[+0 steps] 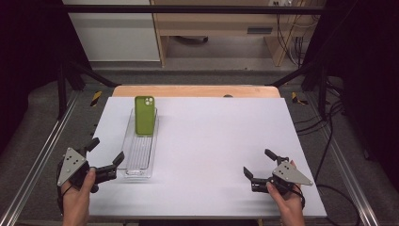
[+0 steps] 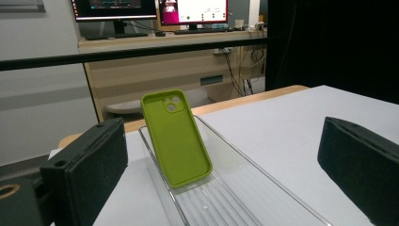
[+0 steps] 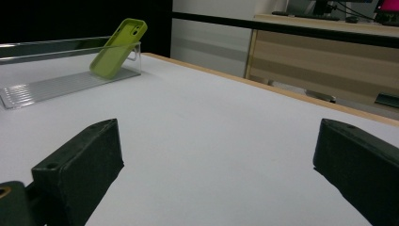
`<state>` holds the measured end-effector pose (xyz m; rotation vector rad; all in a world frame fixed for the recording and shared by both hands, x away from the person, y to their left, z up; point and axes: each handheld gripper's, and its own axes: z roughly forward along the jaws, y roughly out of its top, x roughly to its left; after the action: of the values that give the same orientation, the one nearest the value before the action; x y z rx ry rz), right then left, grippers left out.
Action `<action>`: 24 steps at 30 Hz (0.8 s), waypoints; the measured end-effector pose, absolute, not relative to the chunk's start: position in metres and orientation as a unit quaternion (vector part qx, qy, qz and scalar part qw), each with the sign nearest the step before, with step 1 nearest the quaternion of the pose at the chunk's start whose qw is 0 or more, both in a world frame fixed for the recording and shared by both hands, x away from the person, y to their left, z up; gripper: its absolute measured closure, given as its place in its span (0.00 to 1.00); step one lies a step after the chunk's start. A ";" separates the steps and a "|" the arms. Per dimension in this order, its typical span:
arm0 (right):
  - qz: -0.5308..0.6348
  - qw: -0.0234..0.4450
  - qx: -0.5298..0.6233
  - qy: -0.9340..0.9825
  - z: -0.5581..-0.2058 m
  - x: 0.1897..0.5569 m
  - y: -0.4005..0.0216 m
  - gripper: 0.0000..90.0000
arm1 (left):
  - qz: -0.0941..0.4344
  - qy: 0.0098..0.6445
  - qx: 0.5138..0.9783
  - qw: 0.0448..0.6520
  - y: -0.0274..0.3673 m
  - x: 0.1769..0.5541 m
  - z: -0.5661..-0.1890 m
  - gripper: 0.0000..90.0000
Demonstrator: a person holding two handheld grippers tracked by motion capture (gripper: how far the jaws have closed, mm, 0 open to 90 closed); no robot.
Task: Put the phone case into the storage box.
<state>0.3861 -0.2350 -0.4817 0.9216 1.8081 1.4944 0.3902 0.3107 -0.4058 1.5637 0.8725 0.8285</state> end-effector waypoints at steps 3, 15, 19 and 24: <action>0.564 0.306 0.348 0.683 -0.482 0.386 -0.236 0.02 | 0.350 0.367 0.663 0.551 0.312 0.389 -0.409 0.02; 0.561 0.310 0.347 0.685 -0.481 0.386 -0.236 0.02 | 0.354 0.370 0.661 0.549 0.316 0.387 -0.419 0.02; 0.562 0.311 0.348 0.683 -0.481 0.386 -0.238 0.02 | 0.354 0.367 0.662 0.549 0.318 0.386 -0.423 0.02; 0.562 0.313 0.347 0.683 -0.481 0.386 -0.239 0.02 | 0.352 0.364 0.665 0.548 0.318 0.386 -0.427 0.02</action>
<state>0.3859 -0.2393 -0.4808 0.9147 1.8004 1.4822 0.3859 0.3180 -0.4274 1.5757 0.8634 0.8347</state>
